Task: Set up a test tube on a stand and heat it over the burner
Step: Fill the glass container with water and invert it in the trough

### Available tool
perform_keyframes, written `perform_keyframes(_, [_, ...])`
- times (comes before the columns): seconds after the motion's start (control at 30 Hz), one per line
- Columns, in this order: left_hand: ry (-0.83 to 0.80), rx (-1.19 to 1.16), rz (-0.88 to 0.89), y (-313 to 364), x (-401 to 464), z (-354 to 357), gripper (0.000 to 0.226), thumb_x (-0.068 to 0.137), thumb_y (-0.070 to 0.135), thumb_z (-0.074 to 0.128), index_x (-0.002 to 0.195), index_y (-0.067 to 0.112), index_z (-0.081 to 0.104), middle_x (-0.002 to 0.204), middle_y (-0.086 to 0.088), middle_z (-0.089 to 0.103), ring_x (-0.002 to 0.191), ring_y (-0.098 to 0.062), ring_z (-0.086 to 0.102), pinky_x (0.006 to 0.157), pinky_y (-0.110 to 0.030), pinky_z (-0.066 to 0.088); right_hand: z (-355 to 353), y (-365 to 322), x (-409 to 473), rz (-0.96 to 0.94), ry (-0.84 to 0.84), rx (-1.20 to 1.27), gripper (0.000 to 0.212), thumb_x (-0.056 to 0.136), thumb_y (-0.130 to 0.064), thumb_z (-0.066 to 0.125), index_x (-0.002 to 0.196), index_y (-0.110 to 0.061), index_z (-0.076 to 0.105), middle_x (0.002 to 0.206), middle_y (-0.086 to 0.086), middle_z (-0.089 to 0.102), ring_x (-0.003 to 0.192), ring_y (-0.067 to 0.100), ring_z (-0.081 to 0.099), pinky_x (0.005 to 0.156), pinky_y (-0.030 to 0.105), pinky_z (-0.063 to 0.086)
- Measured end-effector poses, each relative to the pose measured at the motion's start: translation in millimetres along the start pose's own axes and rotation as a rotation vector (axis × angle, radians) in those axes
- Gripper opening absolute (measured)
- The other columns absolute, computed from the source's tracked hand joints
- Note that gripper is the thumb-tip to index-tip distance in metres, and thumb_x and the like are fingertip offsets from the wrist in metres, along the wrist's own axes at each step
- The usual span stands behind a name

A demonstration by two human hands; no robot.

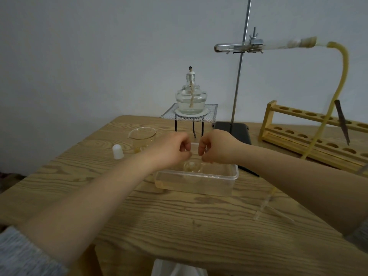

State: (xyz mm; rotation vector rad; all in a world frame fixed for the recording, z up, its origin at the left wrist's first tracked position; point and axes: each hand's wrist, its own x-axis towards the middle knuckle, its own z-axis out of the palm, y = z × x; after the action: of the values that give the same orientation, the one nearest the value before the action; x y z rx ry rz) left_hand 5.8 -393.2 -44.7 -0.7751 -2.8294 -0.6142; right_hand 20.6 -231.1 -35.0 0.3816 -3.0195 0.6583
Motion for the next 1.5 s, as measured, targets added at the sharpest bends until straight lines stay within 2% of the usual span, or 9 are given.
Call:
perform_keyframes(0.07, [0.005,0.009,0.009,-0.4,0.2,1.0,0.011,0.079,0.016,0.061,0.085,0.024,0.058,0.077,0.010,0.055,0.075,-0.013,0.055,0.069,-0.032,0.048,0.0,0.4,-0.2,-0.010,-0.010,-0.030,0.010,0.081,-0.010,0.066,0.088,-0.016,0.069,0.070,-0.014,0.053,0.065,0.001,0.051,0.057,0.015,0.041])
perform_keyframes(0.2, [0.036,0.026,0.044,-0.1,0.8,2.3,0.019,0.080,0.015,0.061,0.096,0.024,0.062,0.090,0.008,0.048,0.079,-0.008,0.053,0.072,-0.026,0.046,0.2,6.7,2.2,0.032,0.001,0.004,0.012,0.085,-0.010,0.063,0.093,-0.014,0.071,0.083,-0.005,0.070,0.080,0.010,0.067,0.079,0.024,0.054])
perform_keyframes(0.37, [0.054,0.015,0.046,0.1,3.8,2.5,0.023,0.081,0.012,0.065,0.100,0.025,0.061,0.096,0.008,0.048,0.077,-0.004,0.051,0.069,-0.021,0.039,1.9,8.0,1.6,0.026,-0.021,-0.085,0.028,0.079,-0.008,0.072,0.105,-0.020,0.070,0.121,0.001,0.062,0.110,0.018,0.059,0.093,0.033,0.051])
perform_keyframes(0.6, [0.035,-0.021,0.067,7.3,5.1,3.2,0.025,0.085,0.027,0.064,0.109,0.028,0.060,0.108,0.009,0.054,0.095,-0.007,0.055,0.077,-0.023,0.042,-8.1,14.6,-3.7,0.012,-0.078,0.049,0.042,0.072,-0.014,0.080,0.112,-0.019,0.069,0.117,-0.003,0.066,0.110,0.013,0.059,0.101,0.030,0.045])
perform_keyframes(0.7, [0.025,-0.011,0.067,10.9,6.5,3.8,0.027,0.086,0.029,0.062,0.113,0.028,0.059,0.113,0.009,0.056,0.098,-0.007,0.056,0.081,-0.025,0.045,-16.0,20.8,-6.6,0.046,-0.080,0.191,0.032,0.078,-0.013,0.075,0.110,-0.017,0.070,0.112,-0.002,0.067,0.105,0.012,0.061,0.094,0.028,0.048])
perform_keyframes(0.87, [0.035,-0.040,0.077,18.2,12.6,4.2,0.027,0.088,0.025,0.059,0.114,0.026,0.059,0.107,0.010,0.058,0.095,-0.006,0.057,0.080,-0.024,0.046,-34.6,36.9,-8.0,0.240,0.064,0.487,0.010,0.086,-0.009,0.066,0.096,-0.009,0.069,0.092,0.009,0.070,0.078,0.015,0.070,0.058,0.019,0.058])
perform_keyframes(1.03, [0.055,-0.114,0.067,23.8,19.0,5.1,0.023,0.090,0.026,0.056,0.113,0.027,0.060,0.095,0.012,0.060,0.088,-0.004,0.057,0.079,-0.028,0.051,-40.6,69.5,-7.7,0.306,0.184,0.217,0.008,0.090,-0.019,0.062,0.094,-0.012,0.066,0.082,0.004,0.066,0.070,0.012,0.062,0.059,0.021,0.054])
perform_keyframes(1.17, [0.055,-0.150,0.059,27.5,24.9,4.7,0.022,0.091,0.027,0.054,0.113,0.027,0.060,0.094,0.011,0.061,0.087,-0.003,0.057,0.080,-0.028,0.051,-18.3,98.4,-8.3,0.329,0.084,-0.096,0.015,0.089,-0.021,0.063,0.098,-0.011,0.069,0.089,0.004,0.068,0.083,0.015,0.064,0.075,0.027,0.056])
perform_keyframes(1.5, [0.084,-0.188,0.055,27.4,36.2,8.3,0.021,0.092,0.024,0.054,0.111,0.029,0.061,0.092,0.011,0.062,0.083,-0.003,0.058,0.075,-0.021,0.050,17.8,118.3,6.2,0.380,-0.084,-0.277,0.022,0.089,-0.032,0.060,0.092,-0.012,0.068,0.079,0.001,0.065,0.075,0.016,0.064,0.075,0.032,0.058])
